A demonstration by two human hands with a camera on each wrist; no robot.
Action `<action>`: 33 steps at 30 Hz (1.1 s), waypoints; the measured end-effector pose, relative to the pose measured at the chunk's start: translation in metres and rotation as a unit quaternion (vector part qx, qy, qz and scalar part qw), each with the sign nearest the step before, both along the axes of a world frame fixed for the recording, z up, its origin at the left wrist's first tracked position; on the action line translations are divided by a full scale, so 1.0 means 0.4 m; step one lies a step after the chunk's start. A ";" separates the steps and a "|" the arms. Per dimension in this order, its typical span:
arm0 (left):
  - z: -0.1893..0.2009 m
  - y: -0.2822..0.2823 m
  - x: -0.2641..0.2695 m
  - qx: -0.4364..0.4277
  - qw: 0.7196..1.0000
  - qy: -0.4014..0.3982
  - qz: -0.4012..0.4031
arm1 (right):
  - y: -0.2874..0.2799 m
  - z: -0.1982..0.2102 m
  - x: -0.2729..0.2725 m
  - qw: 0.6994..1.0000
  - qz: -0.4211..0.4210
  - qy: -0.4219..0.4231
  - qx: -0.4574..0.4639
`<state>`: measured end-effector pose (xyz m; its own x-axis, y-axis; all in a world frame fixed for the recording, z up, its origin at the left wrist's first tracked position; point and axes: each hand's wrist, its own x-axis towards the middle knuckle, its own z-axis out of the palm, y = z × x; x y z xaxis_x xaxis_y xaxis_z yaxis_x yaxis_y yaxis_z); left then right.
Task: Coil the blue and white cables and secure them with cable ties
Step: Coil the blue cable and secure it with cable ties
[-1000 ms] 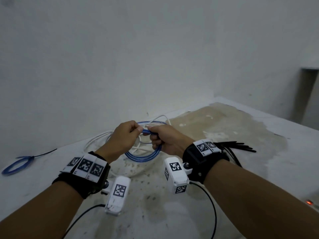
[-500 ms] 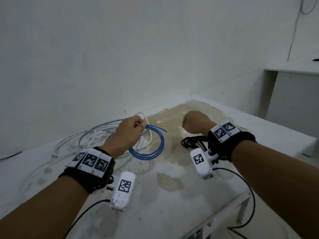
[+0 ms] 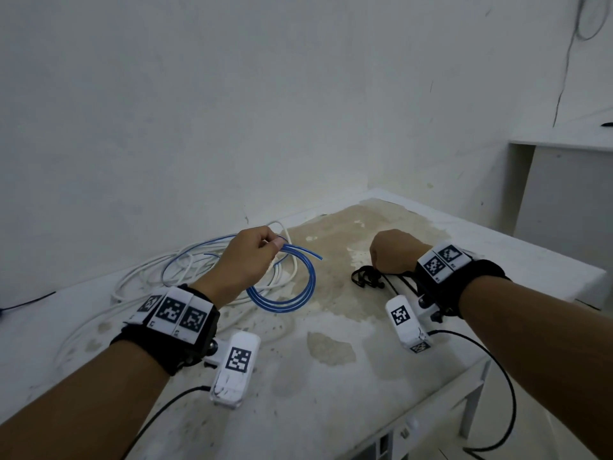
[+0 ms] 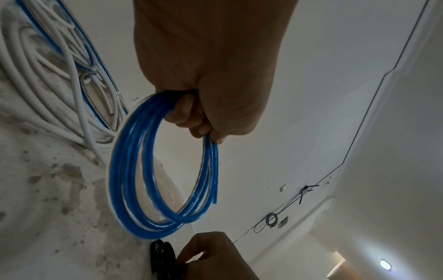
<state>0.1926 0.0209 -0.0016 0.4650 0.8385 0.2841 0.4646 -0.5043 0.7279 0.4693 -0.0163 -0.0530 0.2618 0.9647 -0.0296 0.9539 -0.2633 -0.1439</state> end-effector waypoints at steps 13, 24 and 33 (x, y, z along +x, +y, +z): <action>0.003 0.007 -0.004 0.006 0.999 -0.044 -0.019 | -0.013 0.145 -0.076 0.986 0.030 -0.026 0.159; -0.026 0.045 -0.149 0.032 0.994 -0.102 0.002 | 0.106 0.161 -0.401 0.823 0.110 0.530 0.171; -0.104 0.105 -0.387 0.041 0.982 -0.110 0.150 | 0.236 0.088 -0.685 0.721 0.144 0.677 0.016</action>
<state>0.0380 0.0627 -0.0433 0.1211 0.8987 0.4215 0.4370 -0.4295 0.7903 0.1952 0.0781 -0.0179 -0.1973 0.9793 -0.0457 -0.0529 -0.0572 -0.9970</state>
